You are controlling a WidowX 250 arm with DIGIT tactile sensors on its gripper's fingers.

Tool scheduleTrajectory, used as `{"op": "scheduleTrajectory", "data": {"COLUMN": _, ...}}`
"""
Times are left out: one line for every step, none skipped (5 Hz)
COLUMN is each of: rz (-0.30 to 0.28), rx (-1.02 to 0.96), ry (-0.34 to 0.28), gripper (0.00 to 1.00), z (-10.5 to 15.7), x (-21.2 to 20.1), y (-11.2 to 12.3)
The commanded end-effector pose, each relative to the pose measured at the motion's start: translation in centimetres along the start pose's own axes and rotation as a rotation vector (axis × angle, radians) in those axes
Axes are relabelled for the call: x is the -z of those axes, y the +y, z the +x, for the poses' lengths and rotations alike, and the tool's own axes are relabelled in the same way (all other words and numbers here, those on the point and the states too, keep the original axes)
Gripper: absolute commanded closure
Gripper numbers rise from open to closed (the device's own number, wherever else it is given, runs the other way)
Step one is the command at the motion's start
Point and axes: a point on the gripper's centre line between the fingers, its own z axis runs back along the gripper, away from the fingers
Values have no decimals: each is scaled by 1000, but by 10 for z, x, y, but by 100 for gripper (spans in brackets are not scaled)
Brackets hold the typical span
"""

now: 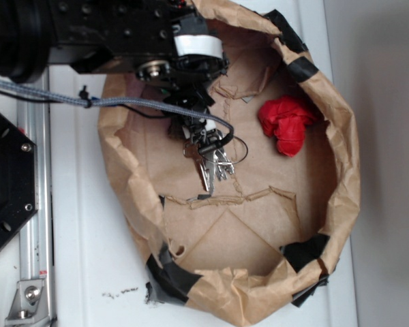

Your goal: Grab the green block.

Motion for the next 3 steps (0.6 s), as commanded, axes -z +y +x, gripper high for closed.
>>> {"op": "scheduleTrajectory", "data": {"rz": 7, "rx": -27, "ry": 12, "gripper": 0, "z": 6, "x": -2, "y": 29}}
{"op": "scheduleTrajectory", "data": {"rz": -41, "rx": -69, "ry": 10, "gripper": 0, "z": 5, "x": -14, "y": 35}}
{"op": "scheduleTrajectory", "data": {"rz": -45, "rx": -101, "ry": -16, "gripper": 0, "z": 9, "x": -30, "y": 34}}
